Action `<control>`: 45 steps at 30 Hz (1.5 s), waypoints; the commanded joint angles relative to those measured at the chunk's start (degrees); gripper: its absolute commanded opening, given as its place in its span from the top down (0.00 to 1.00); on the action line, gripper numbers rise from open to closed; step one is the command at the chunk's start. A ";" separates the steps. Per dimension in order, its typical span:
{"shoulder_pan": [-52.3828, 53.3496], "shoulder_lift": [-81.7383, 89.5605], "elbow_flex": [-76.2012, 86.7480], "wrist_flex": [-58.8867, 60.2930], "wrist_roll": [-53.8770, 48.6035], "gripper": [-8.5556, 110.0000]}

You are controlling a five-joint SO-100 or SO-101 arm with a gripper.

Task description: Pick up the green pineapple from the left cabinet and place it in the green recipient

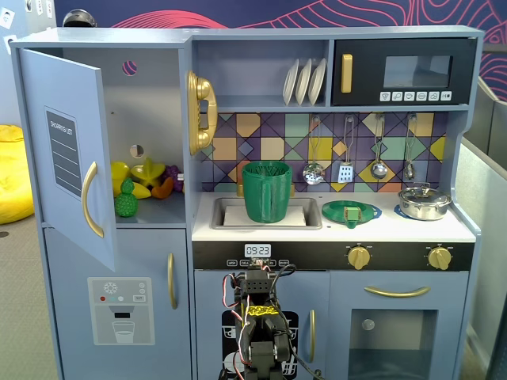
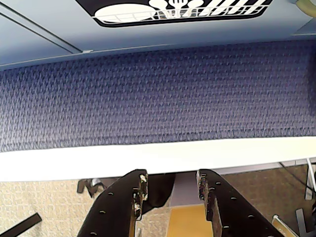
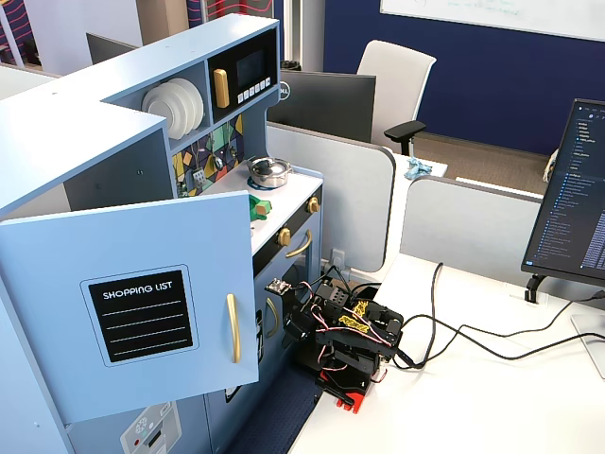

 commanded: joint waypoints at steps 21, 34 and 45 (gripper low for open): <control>-23.91 -6.94 -9.05 -22.94 -0.97 0.93; -37.27 -33.05 -40.96 -53.61 -10.90 0.93; -37.97 -41.75 -46.76 -59.50 -5.71 0.71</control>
